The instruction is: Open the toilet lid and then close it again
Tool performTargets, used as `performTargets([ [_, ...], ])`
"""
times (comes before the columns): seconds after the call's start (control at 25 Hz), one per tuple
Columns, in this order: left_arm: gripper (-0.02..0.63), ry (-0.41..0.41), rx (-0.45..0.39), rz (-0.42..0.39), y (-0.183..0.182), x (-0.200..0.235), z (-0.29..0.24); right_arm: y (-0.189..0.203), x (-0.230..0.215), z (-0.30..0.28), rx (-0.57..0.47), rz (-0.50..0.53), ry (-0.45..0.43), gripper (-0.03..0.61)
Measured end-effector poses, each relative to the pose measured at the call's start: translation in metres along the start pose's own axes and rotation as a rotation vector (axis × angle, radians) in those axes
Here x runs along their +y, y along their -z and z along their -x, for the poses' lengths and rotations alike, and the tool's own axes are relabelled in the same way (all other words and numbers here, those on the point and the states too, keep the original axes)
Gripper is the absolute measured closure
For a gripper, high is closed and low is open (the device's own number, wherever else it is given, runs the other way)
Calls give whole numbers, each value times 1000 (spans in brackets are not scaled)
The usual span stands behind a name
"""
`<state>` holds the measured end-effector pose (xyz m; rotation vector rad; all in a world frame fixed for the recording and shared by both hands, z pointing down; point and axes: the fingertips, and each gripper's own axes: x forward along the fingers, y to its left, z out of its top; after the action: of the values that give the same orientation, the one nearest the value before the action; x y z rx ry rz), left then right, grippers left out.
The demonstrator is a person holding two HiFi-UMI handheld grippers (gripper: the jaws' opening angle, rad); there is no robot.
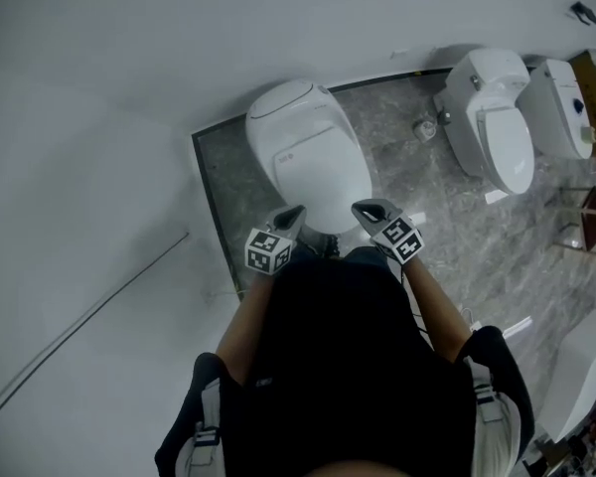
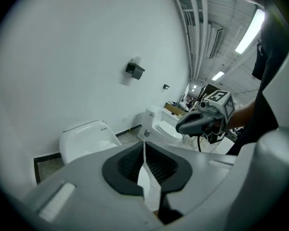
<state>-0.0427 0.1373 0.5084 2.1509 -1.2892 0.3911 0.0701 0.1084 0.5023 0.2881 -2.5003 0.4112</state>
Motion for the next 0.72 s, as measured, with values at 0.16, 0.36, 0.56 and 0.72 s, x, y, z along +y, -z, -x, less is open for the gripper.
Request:
performTargets([
  [0.16,603,1,-48,-42,-21,-5,7,-18,-4,8,-39,14,21,574],
  [0.36,603,9,-77,-83,-40,-14,10,-44,-7,13,-86,51,0,574],
  [0.56,603,9,-80,-139,-48,-20,9,-53,-5,20,-126,63,-8,574],
  [0.72,603,24,-81,-148,-59,-23,10,-55,0,22,-155,5,-50,574],
])
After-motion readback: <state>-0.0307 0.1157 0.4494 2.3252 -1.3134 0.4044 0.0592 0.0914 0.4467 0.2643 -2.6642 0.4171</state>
